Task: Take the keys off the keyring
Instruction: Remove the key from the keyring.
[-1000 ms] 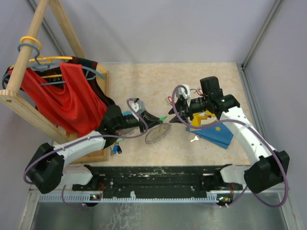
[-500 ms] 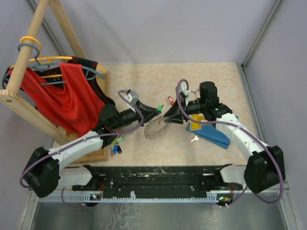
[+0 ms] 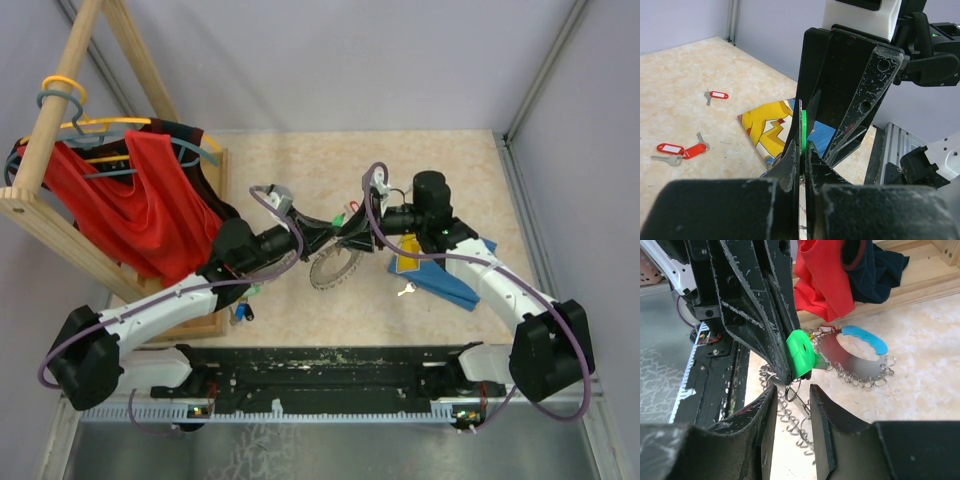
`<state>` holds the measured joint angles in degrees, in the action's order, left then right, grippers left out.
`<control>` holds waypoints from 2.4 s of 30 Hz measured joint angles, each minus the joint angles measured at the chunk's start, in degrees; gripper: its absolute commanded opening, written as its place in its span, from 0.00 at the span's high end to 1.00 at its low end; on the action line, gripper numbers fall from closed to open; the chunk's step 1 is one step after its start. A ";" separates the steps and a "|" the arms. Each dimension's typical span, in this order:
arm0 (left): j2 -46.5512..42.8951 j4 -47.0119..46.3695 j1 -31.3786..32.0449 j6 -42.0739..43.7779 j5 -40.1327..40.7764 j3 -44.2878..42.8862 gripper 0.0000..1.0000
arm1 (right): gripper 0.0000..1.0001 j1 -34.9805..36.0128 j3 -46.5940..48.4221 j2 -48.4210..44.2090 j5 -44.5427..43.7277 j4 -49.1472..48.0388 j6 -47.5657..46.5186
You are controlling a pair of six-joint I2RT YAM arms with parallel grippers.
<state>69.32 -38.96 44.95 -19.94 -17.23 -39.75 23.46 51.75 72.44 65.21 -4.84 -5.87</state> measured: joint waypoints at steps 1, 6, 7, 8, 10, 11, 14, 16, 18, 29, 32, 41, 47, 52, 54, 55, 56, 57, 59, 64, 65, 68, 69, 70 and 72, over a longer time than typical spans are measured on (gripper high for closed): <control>0.00 0.22 0.15 0.00 0.42 0.00 1.00 | 0.72 0.17 0.00 0.00 -0.59 0.00 -0.02; 0.00 1.49 0.68 0.00 2.27 -0.24 1.00 | 0.85 0.76 0.00 0.00 -2.80 0.57 -0.81; 0.00 1.68 0.70 0.00 2.58 -0.42 1.00 | 0.86 0.83 0.00 0.00 -3.10 0.94 -1.14; 0.00 1.75 0.72 0.00 2.86 -0.59 1.00 | 0.88 0.92 0.00 0.00 -3.39 1.42 -1.51; 0.00 1.92 0.72 0.00 3.30 -0.68 1.00 | 0.93 0.92 0.02 -0.02 -3.91 1.92 -2.16; 0.00 2.03 0.72 0.00 3.54 -0.68 1.00 | 0.96 0.92 0.07 -0.02 -4.09 2.25 -2.62; 0.00 2.58 0.72 0.02 4.00 -0.68 1.00 | 1.00 0.94 0.11 0.00 -4.26 3.04 -3.54; 0.00 2.80 0.72 0.04 4.17 -0.68 1.00 | 1.00 0.94 0.13 -0.02 -4.26 3.48 -3.98; 0.00 3.02 0.72 0.24 4.17 -0.68 1.00 | 1.00 1.03 0.46 0.00 -4.15 4.39 -4.28; -6.05 -0.07 -0.04 5.29 1.64 5.07 1.00 | 1.00 0.79 1.95 0.00 0.68 5.95 -3.98; -6.67 -2.05 -1.09 6.78 -0.46 7.06 1.00 | 1.00 0.74 1.95 0.00 2.01 5.95 -3.26; -6.40 -9.97 -3.96 9.40 -8.81 11.72 1.00 | 1.00 0.74 1.95 0.00 5.44 3.91 0.13; -4.26 -16.22 -4.74 9.73 -11.82 12.74 1.00 | 1.00 0.72 1.92 0.07 7.34 2.16 2.45; -2.64 -21.05 -4.94 8.90 -12.35 13.57 1.00 | 1.00 0.74 1.92 0.15 8.28 0.85 3.50; -1.77 -23.47 -4.98 8.07 -12.35 14.23 1.00 | 1.00 0.74 1.92 0.37 8.61 0.52 3.76; -1.29 -25.29 -4.98 7.72 -12.24 14.88 1.00 | 1.00 0.74 1.92 0.50 8.63 0.48 4.00; -0.94 -26.95 -4.98 7.08 -12.07 15.65 1.00 | 1.00 0.74 1.92 0.63 8.70 0.37 4.22; -0.63 -28.70 -4.96 6.43 -11.76 16.50 1.00 | 1.00 0.74 1.92 0.81 8.70 0.13 4.50; -0.04 -32.63 -4.96 5.03 -11.02 18.32 1.00 | 1.00 0.92 1.90 1.18 8.70 -0.31 5.16; 2.64 -42.97 -4.85 1.14 -9.29 21.57 1.00 | 1.00 1.44 -0.50 1.55 9.03 -8.37 12.31; 3.21 -44.61 -4.85 0.33 -9.09 21.88 1.00 | 1.00 1.44 -1.38 1.60 9.14 -11.10 14.43; 4.28 -47.45 -4.87 -1.38 -8.94 22.10 1.00 | 1.00 1.44 -3.96 1.86 9.73 -20.44 21.20; 4.42 -47.82 -4.87 -1.90 -9.01 22.10 1.00 | 1.00 1.49 -4.66 1.97 9.88 -23.39 23.23; 4.50 -47.98 -4.87 -2.25 -9.16 22.10 1.00 | 1.00 1.53 -5.14 2.01 10.03 -25.62 24.96; 4.74 -48.11 -4.87 -2.80 -9.49 22.10 1.00 | 1.00 1.75 -5.64 2.19 10.49 -30.21 28.13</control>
<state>74.06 -87.07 40.07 -22.74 -26.72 -17.65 25.21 46.11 74.63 75.70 -35.05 22.26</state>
